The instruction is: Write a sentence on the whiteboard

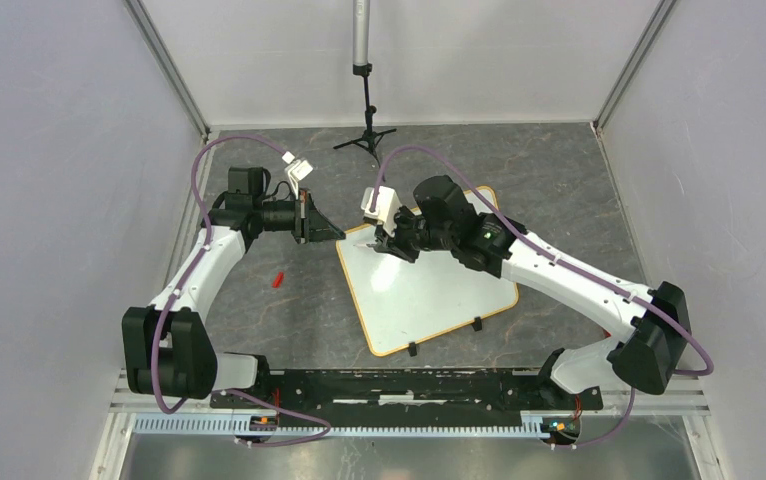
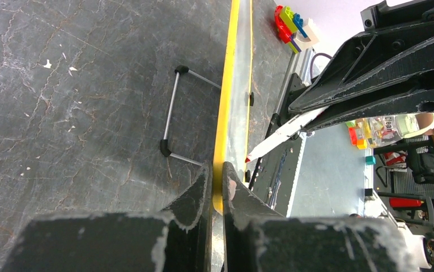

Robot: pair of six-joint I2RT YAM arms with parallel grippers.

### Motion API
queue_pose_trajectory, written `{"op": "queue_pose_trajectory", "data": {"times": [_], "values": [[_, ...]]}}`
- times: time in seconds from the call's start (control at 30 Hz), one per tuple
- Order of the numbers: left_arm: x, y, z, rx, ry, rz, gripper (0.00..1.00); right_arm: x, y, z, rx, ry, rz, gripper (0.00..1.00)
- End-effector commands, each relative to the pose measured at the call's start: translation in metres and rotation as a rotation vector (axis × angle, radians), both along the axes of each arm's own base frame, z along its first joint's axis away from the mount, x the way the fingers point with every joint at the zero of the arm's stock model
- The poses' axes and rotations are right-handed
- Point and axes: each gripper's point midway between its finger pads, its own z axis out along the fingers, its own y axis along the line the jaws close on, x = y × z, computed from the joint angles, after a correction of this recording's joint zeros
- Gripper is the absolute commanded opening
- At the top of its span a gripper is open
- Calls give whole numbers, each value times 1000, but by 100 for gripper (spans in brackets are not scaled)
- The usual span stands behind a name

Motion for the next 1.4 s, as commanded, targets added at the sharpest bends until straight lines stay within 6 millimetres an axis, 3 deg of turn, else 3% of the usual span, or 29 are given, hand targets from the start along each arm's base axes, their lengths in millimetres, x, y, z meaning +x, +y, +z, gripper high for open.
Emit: {"op": "queue_pose_trajectory", "data": {"times": [0.0,0.4,0.8,1.13,1.37], "values": [[-2,0,10,-22,-29,-3,2,9,8,26,53,-48,-25,0],[-3,-1,11,-28,-29,-5,2,20,14,25,27,-58,-61,0],[-3,-1,12,-30,-30,-4,2,12,25,14,-2,-51,-20,0],[-2,-1,10,-28,-25,-1,3,-1,13,-9,-75,-48,11,0],[-1,-1,9,-25,-24,1,2,-2,-3,-14,-109,-75,-6,0]]}}
